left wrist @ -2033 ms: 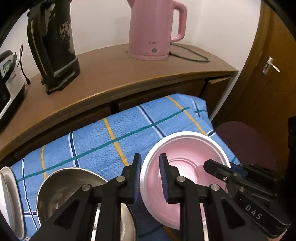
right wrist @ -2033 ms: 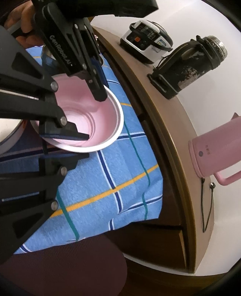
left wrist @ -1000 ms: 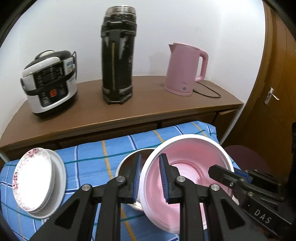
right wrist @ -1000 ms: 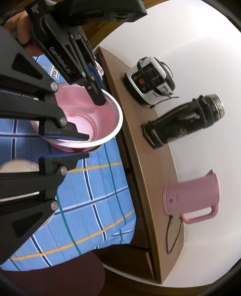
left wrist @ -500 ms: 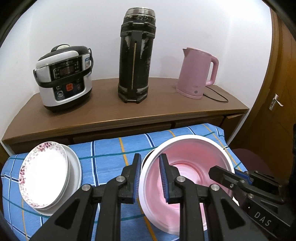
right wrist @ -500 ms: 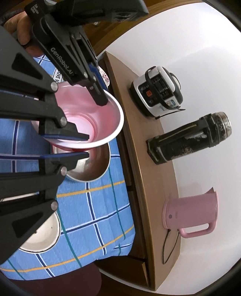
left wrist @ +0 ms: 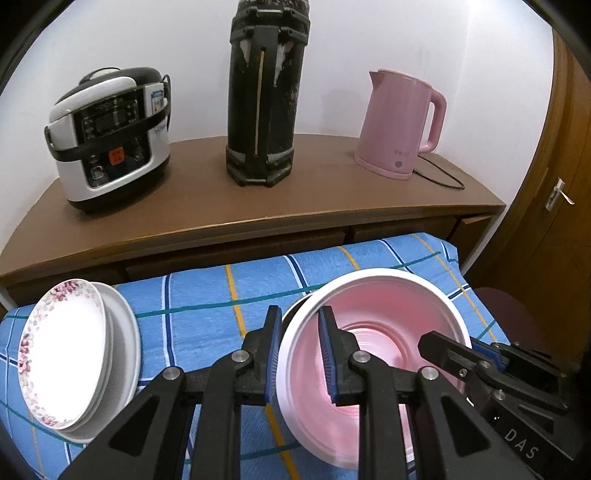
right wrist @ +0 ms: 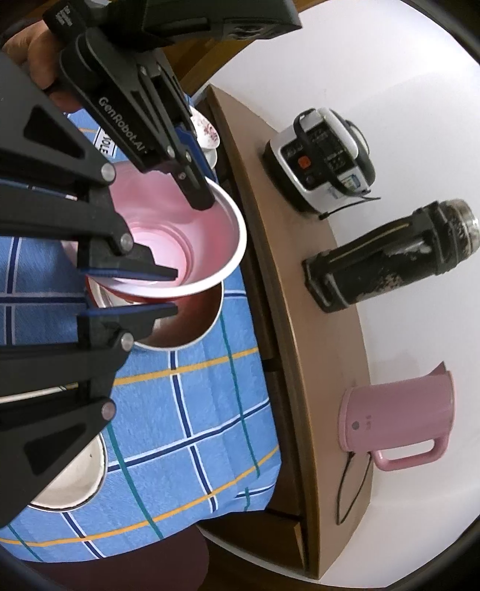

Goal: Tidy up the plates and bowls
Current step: 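Lift the pink-and-red bowl and lower it into the steel bowl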

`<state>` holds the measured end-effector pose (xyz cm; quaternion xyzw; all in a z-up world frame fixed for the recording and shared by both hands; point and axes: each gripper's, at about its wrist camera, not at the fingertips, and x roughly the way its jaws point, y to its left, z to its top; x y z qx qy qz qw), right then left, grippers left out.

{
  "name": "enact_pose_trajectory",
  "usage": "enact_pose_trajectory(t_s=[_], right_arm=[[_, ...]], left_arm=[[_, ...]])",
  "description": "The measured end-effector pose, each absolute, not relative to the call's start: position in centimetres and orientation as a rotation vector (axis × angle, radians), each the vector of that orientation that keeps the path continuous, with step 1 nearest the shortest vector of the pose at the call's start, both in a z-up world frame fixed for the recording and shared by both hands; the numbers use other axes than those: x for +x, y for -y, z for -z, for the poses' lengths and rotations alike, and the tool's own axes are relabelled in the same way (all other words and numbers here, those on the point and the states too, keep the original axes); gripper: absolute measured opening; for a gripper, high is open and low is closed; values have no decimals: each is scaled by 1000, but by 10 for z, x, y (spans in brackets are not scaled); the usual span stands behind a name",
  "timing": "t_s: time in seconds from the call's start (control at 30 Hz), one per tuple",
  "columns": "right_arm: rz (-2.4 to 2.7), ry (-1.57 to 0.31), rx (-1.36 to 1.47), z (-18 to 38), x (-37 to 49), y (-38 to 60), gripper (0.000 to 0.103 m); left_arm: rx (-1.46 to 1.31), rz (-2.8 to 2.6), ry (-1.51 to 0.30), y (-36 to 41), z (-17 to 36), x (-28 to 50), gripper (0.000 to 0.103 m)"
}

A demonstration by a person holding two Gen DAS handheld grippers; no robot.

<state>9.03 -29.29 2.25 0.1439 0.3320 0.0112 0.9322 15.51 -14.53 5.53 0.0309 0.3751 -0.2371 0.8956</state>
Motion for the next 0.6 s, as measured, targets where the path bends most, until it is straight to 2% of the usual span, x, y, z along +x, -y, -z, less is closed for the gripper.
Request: enact_pose_trajectory(t_s=[0.6], right_arm=[[10, -724, 267, 0, 114, 296, 12]], left_arm=[[78, 479, -828, 153, -28, 176, 23]])
